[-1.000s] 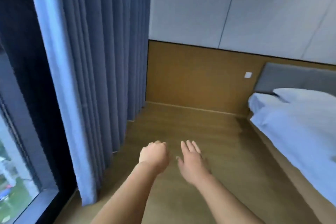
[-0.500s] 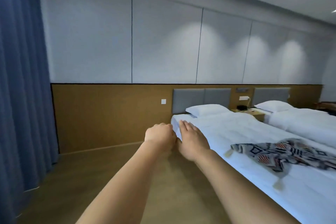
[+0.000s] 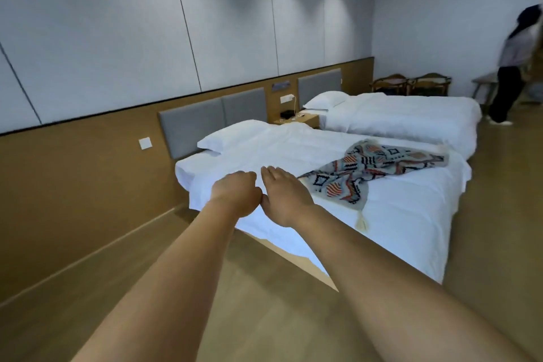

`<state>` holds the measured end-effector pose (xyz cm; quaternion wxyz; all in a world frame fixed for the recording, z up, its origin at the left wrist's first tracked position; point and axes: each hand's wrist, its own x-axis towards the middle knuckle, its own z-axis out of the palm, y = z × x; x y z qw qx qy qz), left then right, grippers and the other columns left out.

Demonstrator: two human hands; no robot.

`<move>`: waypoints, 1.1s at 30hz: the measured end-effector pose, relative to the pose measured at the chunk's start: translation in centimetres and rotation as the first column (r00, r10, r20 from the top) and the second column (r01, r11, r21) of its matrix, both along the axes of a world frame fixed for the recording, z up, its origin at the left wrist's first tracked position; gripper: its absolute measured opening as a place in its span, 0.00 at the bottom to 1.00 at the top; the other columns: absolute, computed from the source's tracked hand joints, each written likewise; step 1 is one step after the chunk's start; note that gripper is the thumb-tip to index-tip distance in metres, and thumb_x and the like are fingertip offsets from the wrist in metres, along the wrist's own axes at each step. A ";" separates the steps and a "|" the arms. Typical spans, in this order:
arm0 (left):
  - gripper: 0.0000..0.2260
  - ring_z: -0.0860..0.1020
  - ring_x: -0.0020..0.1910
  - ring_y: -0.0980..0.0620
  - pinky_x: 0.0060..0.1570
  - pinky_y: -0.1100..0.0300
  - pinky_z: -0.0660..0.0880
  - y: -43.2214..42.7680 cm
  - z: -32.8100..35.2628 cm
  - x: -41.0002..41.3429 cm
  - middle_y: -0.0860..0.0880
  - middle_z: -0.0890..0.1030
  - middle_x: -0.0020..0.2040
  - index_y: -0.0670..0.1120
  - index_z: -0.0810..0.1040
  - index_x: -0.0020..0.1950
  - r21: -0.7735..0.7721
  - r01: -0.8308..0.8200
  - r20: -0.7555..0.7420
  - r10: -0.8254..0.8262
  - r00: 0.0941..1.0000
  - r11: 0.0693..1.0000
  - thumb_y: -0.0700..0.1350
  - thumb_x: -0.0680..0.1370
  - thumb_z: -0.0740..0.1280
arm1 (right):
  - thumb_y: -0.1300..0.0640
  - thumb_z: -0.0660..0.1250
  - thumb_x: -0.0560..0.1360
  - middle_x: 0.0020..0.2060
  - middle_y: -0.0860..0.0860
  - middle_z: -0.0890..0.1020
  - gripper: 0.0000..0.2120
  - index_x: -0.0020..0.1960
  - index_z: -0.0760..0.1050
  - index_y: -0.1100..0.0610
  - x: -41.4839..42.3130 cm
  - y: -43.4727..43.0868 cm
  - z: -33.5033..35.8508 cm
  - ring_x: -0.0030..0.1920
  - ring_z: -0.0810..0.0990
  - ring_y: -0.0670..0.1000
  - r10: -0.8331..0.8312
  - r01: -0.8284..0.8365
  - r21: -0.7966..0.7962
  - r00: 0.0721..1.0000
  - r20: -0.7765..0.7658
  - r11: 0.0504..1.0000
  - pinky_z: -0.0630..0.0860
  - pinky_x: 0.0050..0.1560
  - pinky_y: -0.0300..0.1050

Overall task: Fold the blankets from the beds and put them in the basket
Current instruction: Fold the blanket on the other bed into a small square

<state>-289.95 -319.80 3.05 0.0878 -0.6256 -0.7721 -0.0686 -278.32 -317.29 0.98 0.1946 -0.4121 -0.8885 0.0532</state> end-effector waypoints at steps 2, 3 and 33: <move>0.16 0.73 0.60 0.46 0.52 0.55 0.69 3.7 -2.2 0.5 0.46 0.75 0.62 0.46 0.70 0.65 -0.046 0.045 0.009 -0.045 0.999 0.998 0.48 0.79 0.56 | 0.53 0.55 0.79 0.75 0.56 0.55 0.29 0.75 0.48 0.60 0.5 3.1 -1.9 0.75 0.53 0.55 -0.032 0.033 -0.030 0.999 0.028 0.999 0.49 0.73 0.46; 0.16 0.73 0.60 0.46 0.52 0.56 0.69 5.5 -3.4 0.9 0.46 0.75 0.62 0.46 0.70 0.65 -0.072 0.067 0.014 -0.066 0.998 0.995 0.48 0.78 0.57 | 0.54 0.56 0.79 0.75 0.57 0.56 0.29 0.75 0.49 0.61 0.9 4.6 -2.9 0.74 0.53 0.56 -0.050 0.052 -0.041 0.998 0.046 0.998 0.50 0.72 0.46; 0.19 0.70 0.65 0.46 0.58 0.52 0.68 60.2 -28.7 0.6 0.46 0.71 0.67 0.45 0.65 0.69 -0.558 0.283 0.196 -0.208 0.958 0.780 0.47 0.78 0.58 | 0.58 0.60 0.76 0.69 0.58 0.65 0.26 0.71 0.58 0.62 3.9 55.9 -26.4 0.68 0.64 0.58 -0.242 0.392 -0.450 0.903 0.355 0.802 0.65 0.64 0.50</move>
